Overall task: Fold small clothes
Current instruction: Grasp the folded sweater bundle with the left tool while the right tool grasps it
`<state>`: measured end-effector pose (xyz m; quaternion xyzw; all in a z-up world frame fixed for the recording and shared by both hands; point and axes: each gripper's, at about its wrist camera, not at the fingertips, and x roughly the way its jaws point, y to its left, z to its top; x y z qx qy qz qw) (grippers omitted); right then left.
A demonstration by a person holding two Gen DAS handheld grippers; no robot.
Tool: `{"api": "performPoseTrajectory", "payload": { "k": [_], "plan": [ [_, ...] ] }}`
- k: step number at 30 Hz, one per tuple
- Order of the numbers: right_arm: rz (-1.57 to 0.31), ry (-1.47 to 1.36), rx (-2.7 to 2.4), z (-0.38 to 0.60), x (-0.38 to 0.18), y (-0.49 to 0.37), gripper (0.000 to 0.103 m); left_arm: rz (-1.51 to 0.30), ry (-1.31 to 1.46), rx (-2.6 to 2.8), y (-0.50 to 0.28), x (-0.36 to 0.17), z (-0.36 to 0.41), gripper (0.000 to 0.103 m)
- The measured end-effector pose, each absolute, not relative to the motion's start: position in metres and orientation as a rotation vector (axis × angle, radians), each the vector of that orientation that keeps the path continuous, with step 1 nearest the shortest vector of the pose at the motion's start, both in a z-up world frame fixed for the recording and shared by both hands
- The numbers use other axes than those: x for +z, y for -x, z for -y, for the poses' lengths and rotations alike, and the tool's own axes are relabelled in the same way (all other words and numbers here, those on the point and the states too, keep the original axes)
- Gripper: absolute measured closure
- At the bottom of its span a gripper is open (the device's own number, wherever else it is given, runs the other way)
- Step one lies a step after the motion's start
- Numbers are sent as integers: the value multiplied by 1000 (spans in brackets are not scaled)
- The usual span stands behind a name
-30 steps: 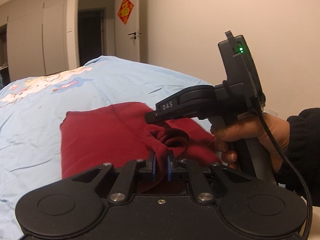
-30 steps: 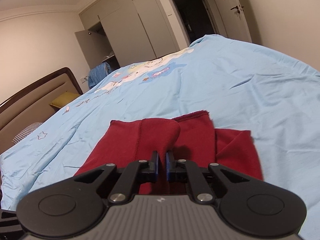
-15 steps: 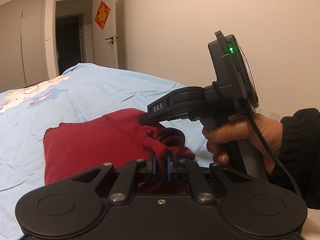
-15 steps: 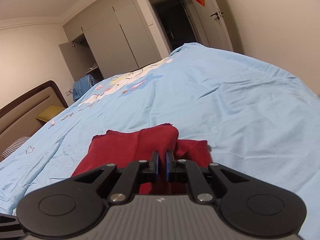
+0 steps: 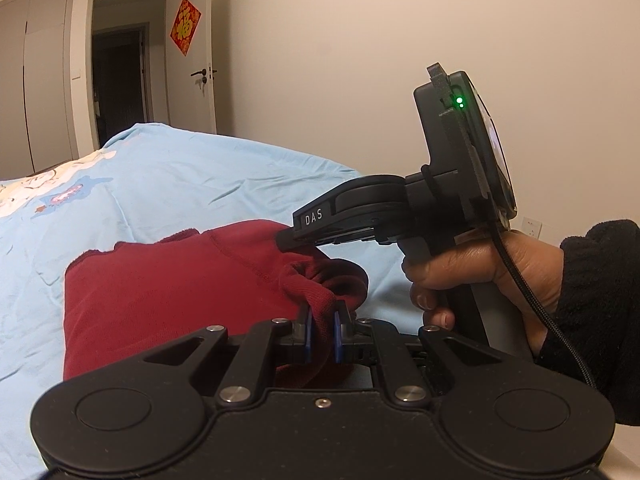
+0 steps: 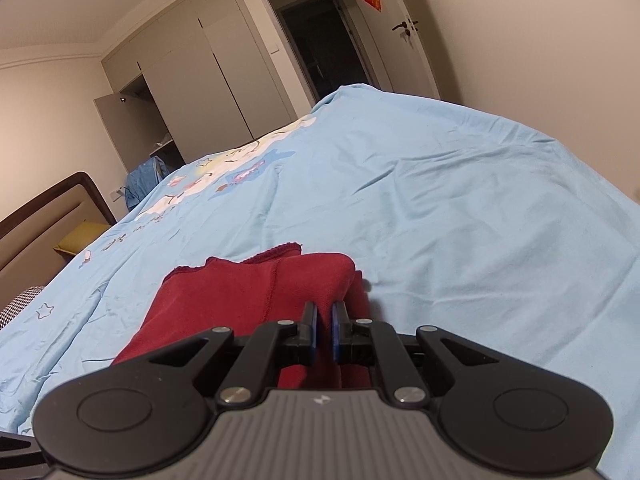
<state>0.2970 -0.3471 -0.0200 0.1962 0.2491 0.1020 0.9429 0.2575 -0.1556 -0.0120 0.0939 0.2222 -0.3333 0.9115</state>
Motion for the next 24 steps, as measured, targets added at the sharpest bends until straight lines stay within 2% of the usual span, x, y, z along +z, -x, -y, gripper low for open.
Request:
{"api": "performPoseTrajectory", "payload": {
  "k": [6, 15, 24],
  "plan": [
    [-518, -394, 205, 345, -24, -299, 95, -483, -150, -679, -269, -13, 148, 92],
    [-513, -346, 210, 339, -22, -306, 95, -509, -61, -692, -281, -9, 133, 82],
    [-498, -263, 210, 337, -22, -322, 95, -484, 2, -593, -285, -1, 111, 52]
  ]
}}
